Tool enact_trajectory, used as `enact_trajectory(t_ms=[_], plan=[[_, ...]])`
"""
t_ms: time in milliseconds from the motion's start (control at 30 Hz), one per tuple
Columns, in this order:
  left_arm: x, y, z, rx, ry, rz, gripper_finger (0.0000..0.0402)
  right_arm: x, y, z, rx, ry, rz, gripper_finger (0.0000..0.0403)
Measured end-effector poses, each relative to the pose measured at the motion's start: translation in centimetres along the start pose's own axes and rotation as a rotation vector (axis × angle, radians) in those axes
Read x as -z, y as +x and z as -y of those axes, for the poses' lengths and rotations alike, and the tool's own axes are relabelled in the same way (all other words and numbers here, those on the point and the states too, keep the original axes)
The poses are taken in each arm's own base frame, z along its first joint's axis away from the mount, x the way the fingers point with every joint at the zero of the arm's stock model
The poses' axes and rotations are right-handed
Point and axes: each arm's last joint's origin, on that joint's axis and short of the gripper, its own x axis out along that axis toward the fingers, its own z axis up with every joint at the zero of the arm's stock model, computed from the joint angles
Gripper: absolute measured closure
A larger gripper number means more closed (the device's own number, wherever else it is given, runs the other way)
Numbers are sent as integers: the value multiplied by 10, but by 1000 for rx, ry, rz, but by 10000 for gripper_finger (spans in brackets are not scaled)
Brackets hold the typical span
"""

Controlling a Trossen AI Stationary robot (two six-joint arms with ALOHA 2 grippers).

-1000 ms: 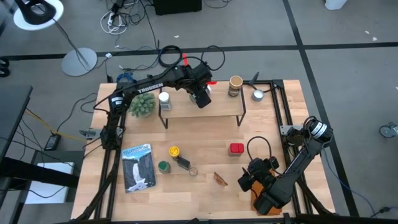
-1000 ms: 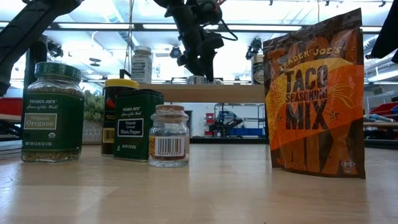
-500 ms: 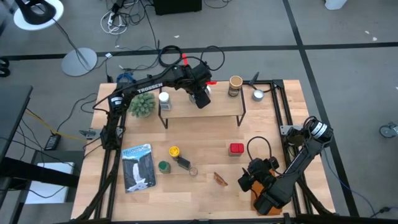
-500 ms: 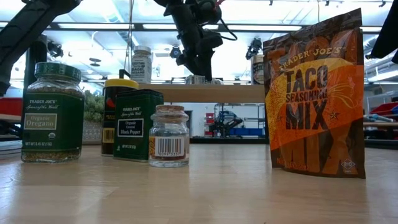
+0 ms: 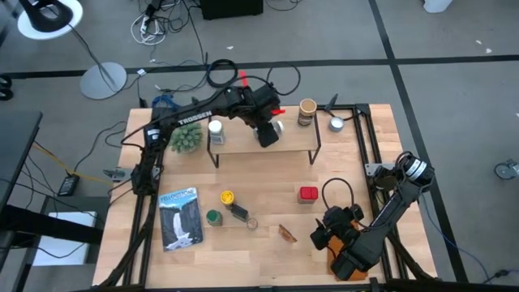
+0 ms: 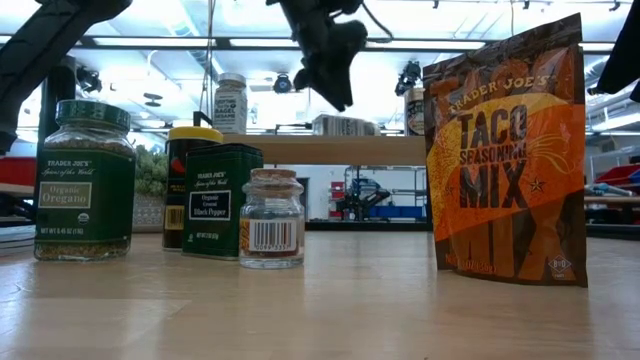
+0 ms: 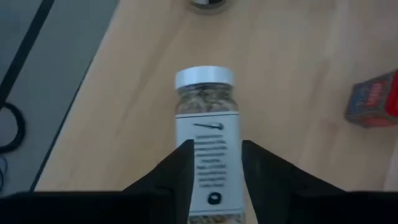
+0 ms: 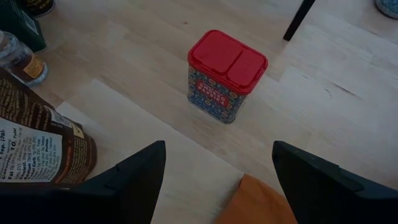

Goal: Shelf spices
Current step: Put the white seasoning bottle on the shelf aligned with the other white seasoning bottle

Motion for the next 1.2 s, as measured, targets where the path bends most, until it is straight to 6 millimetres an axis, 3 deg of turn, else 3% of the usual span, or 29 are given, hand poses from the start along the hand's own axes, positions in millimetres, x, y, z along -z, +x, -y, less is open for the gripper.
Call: enact_trajectory(t_ms=[167, 400, 567, 667, 1033, 1200], plan=[[1, -2, 12, 2, 51, 0, 295, 0, 0, 0, 0, 0, 0, 110], [0, -2, 10, -18, 67, 5, 299, 0, 0, 0, -4, 3, -2, 110], [-1, -3, -1, -235, 65, 19, 299, 0, 0, -1, -5, 4, -2, 110], [-1, -3, -9, -268, 63, 16, 299, 0, 0, -1, -5, 4, -2, 110], [16, 29, -15, -143, 76, -94, 298, 1, 0, -1, -10, 8, -4, 110], [18, 34, -3, 222, 176, -83, 307, 1, 0, -2, -13, 10, -6, 110]])
